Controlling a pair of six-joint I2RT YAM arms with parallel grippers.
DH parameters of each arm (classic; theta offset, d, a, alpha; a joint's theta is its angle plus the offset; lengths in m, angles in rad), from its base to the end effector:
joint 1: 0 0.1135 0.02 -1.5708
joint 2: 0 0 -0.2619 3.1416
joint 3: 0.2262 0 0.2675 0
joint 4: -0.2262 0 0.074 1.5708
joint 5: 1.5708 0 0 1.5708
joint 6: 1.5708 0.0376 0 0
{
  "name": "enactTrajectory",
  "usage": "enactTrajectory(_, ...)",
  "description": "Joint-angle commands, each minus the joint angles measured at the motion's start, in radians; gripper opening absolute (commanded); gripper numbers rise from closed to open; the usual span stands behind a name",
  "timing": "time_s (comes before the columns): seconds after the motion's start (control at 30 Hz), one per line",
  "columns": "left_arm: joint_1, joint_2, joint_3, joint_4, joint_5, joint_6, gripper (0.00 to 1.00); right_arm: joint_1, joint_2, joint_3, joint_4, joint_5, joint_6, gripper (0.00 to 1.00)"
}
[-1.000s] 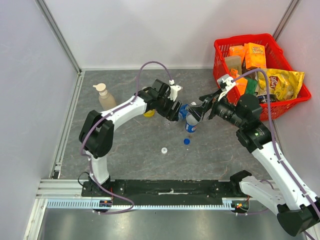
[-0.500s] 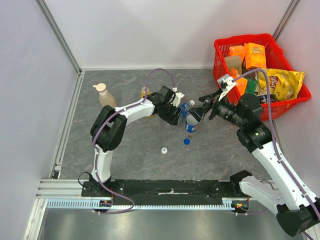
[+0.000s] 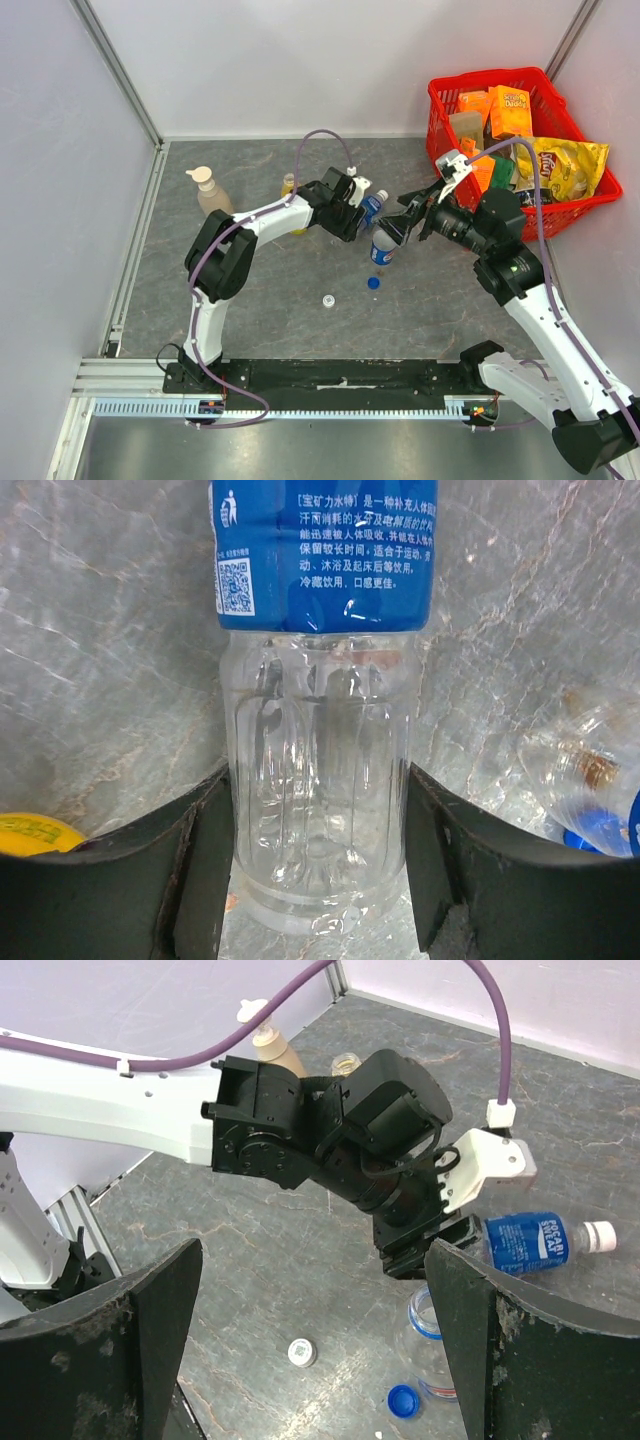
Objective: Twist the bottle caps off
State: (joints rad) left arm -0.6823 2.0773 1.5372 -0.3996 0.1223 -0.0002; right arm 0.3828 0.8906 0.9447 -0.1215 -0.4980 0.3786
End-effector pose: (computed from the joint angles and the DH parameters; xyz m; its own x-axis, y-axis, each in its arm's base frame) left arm 0.3597 -0.2981 0.1700 -0.6268 0.5090 -0.5900 0.6816 0.7250 -0.0986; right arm 0.1966 0.0985 0.3839 -0.3427 0.2121 -0.9152 -0.6926 0.6011 0.3987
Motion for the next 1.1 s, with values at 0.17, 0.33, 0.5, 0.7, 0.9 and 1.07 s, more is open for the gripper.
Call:
enactTrajectory(0.17, 0.001, -0.032, 0.231, -0.074, -0.041, -0.023, 0.41, -0.004, -0.033, 0.025, 0.01, -0.022, 0.028, 0.98)
enactTrajectory(0.33, 0.001, -0.1, 0.313, -0.122, -0.073, -0.015, 0.39, -0.004, -0.036, 0.055, -0.007, -0.014, 0.042, 0.98)
enactTrajectory(0.5, 0.0, -0.271, 0.273, -0.123, -0.115, -0.007, 0.39, -0.007, -0.013, 0.107, -0.021, -0.007, 0.065, 0.98)
enactTrajectory(0.7, 0.0, -0.5, 0.108, -0.125, -0.067, -0.015, 0.4, -0.007, 0.033, 0.167, -0.021, -0.008, 0.089, 0.98)
enactTrajectory(0.9, -0.002, -0.779, -0.138, -0.119, 0.008, -0.081, 0.4, -0.012, 0.109, 0.238, -0.009, 0.027, 0.134, 0.98)
enactTrajectory(1.07, 0.0, -0.989, -0.311, -0.12, 0.023, -0.118, 0.4, -0.031, 0.172, 0.261, 0.048, 0.01, 0.239, 0.98)
